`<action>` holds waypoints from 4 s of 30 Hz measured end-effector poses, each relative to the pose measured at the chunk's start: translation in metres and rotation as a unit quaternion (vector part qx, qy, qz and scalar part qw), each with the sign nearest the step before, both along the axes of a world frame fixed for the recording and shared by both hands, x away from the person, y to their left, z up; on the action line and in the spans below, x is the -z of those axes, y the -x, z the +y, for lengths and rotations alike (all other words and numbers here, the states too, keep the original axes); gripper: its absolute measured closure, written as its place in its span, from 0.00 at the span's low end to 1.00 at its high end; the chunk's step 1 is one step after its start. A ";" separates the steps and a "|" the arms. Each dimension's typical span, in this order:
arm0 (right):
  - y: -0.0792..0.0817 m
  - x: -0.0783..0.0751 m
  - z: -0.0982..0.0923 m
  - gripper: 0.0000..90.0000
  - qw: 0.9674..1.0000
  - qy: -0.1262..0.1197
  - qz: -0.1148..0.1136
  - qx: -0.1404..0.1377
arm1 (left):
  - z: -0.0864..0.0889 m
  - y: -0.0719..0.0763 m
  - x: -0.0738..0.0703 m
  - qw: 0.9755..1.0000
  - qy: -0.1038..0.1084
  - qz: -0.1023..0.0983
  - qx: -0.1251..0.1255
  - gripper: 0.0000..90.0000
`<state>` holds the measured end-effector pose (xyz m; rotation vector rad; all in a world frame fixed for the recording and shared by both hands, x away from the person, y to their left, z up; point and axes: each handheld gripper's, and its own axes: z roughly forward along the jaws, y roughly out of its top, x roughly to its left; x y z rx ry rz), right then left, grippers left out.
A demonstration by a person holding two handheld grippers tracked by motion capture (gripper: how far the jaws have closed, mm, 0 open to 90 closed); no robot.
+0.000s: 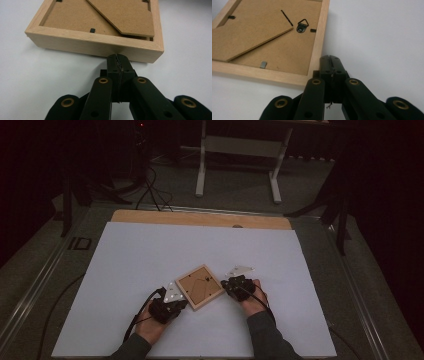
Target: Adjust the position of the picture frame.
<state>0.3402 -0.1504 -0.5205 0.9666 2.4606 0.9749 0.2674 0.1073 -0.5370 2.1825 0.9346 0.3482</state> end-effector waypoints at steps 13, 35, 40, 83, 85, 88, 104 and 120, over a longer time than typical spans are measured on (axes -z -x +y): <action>0.008 0.002 -0.007 1.00 1.000 -0.021 0.010 0.006 | 0.001 -0.008 -0.001 1.000 -0.003 0.002 -0.030 1.00; 0.011 0.004 -0.001 1.00 1.000 -0.023 -0.002 0.020 | 0.004 -0.023 -0.001 0.998 -0.005 0.000 -0.070 1.00; 0.010 0.004 0.000 1.00 0.999 -0.024 -0.003 0.022 | 0.003 -0.026 -0.001 0.997 -0.005 0.000 -0.077 1.00; 0.002 0.005 0.010 1.00 0.999 -0.035 0.002 0.026 | 0.012 -0.054 -0.001 0.993 0.002 0.009 -0.121 1.00; 0.002 0.005 0.009 1.00 0.999 -0.036 0.003 0.027 | 0.011 -0.054 -0.001 0.993 0.002 0.009 -0.122 1.00; 0.001 0.006 0.009 1.00 0.999 -0.037 0.002 0.027 | 0.012 -0.054 -0.001 0.993 0.002 0.009 -0.121 1.00; 0.004 0.005 0.010 0.99 0.999 -0.023 -0.009 0.023 | 0.016 -0.055 -0.002 0.991 0.012 0.006 -0.130 0.92; 0.008 -0.006 0.004 0.99 0.998 -0.032 -0.042 0.027 | 0.024 -0.051 -0.010 0.989 0.028 -0.012 -0.145 0.83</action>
